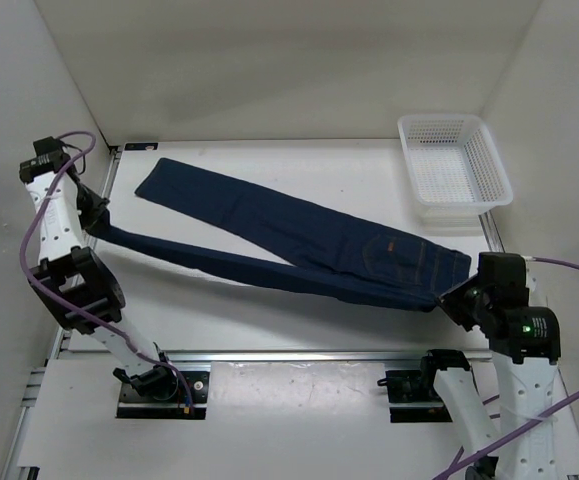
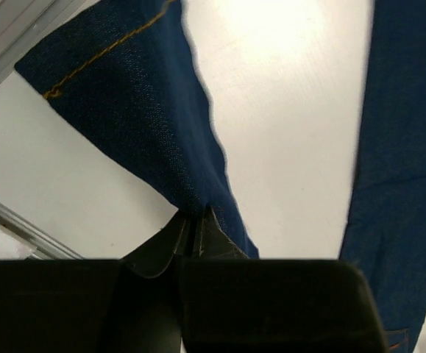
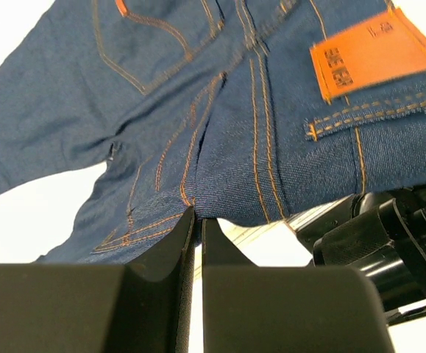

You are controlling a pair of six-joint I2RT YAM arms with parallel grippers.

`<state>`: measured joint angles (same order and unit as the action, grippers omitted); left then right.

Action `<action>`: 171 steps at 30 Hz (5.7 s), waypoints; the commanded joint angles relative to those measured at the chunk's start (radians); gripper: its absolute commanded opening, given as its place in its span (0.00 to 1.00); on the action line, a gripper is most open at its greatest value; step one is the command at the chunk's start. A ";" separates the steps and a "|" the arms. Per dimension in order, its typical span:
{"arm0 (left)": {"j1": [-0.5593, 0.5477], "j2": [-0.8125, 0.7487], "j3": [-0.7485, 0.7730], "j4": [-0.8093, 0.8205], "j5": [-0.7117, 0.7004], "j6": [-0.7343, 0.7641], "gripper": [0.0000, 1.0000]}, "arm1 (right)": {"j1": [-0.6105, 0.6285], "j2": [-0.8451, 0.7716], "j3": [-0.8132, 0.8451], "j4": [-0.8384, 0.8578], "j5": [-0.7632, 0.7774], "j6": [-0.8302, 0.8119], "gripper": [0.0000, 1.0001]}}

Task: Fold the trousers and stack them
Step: Fold the trousers

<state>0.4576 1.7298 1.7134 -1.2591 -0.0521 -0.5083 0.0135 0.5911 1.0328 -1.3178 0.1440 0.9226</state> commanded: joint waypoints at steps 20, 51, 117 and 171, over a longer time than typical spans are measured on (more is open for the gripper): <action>-0.145 0.511 0.743 0.096 -0.081 0.013 0.10 | -0.007 0.455 0.124 0.308 0.290 -0.145 0.01; -0.217 0.547 0.849 0.285 0.003 0.099 1.00 | -0.026 0.650 0.147 0.482 0.306 -0.246 0.81; -0.134 0.365 0.332 0.124 0.032 0.122 0.96 | -0.207 0.381 -0.057 0.305 0.039 -0.180 0.70; -0.344 0.576 0.238 0.245 0.051 0.042 0.50 | 0.204 1.172 0.044 0.739 -0.169 -0.202 0.02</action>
<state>0.1036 2.3459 1.9862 -0.9974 0.0174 -0.4568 0.2096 1.7737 1.0946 -0.5861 -0.0071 0.7025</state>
